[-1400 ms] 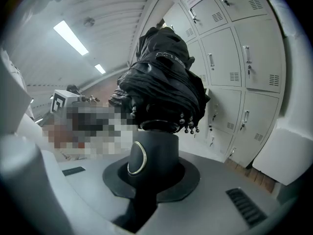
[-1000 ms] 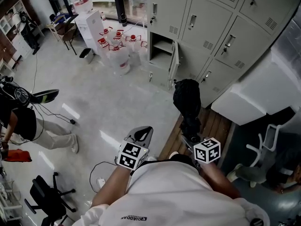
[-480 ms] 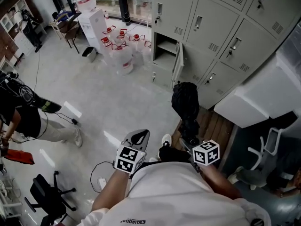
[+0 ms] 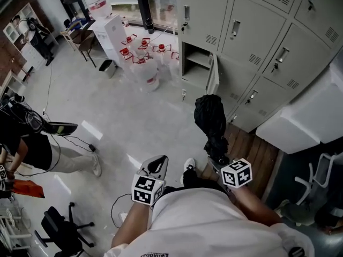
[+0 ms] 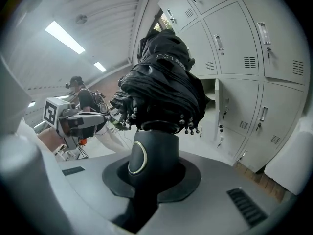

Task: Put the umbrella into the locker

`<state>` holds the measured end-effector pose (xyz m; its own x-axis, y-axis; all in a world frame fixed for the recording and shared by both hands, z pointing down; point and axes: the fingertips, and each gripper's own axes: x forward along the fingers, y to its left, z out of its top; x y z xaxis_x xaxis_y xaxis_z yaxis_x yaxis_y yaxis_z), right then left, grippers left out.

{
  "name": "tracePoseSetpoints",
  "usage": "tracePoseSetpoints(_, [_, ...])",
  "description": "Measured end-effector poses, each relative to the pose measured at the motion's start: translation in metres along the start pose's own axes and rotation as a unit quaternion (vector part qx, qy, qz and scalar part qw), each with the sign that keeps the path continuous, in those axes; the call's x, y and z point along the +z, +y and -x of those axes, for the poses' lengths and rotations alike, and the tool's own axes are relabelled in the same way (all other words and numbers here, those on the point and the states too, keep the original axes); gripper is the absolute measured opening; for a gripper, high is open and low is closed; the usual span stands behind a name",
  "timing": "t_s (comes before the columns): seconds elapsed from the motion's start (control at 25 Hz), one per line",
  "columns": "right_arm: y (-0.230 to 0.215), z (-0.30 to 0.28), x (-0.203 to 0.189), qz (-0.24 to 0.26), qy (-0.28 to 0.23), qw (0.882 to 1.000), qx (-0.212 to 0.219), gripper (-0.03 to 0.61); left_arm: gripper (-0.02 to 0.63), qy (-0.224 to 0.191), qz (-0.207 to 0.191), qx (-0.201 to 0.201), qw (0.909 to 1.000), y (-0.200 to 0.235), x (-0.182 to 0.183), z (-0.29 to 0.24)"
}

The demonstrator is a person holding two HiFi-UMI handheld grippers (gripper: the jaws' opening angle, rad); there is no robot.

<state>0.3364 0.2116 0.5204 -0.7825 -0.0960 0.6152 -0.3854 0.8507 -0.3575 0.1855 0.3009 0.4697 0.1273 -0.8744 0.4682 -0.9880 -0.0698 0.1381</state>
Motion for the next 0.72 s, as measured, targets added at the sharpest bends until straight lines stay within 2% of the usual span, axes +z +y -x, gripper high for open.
tracePoseSetpoints(0.12, [-0.029,-0.024,0.008,0.007,-0.003,1.000,-0.006,0.080,0.015,-0.012,0.036,-0.025,0.9990,0.021,0.008,-0.041])
tracePoseSetpoints(0.2, [-0.051,-0.042,0.016,0.016,-0.007,1.000,-0.010,0.080,0.015,-0.021,0.037,-0.035,0.9985,0.039,0.025,-0.074])
tracePoseSetpoints(0.36, [-0.100,-0.079,0.044,0.017,-0.017,0.999,-0.023,0.080,0.015,-0.012,-0.027,-0.051,0.9983,0.066,0.068,-0.142])
tracePoseSetpoints(0.52, [-0.127,-0.112,0.087,-0.023,-0.038,0.999,-0.005,0.080,0.015,-0.011,-0.080,-0.065,0.9946,0.085,0.115,-0.194])
tracePoseSetpoints(0.6, [-0.139,-0.124,0.103,-0.034,-0.042,0.999,-0.003,0.080,0.015,-0.011,-0.090,-0.070,0.9934,0.094,0.130,-0.216])
tracePoseSetpoints(0.72, [-0.150,-0.134,0.113,-0.037,-0.035,0.999,-0.010,0.080,0.015,0.006,-0.091,-0.090,0.9918,0.097,0.131,-0.236])
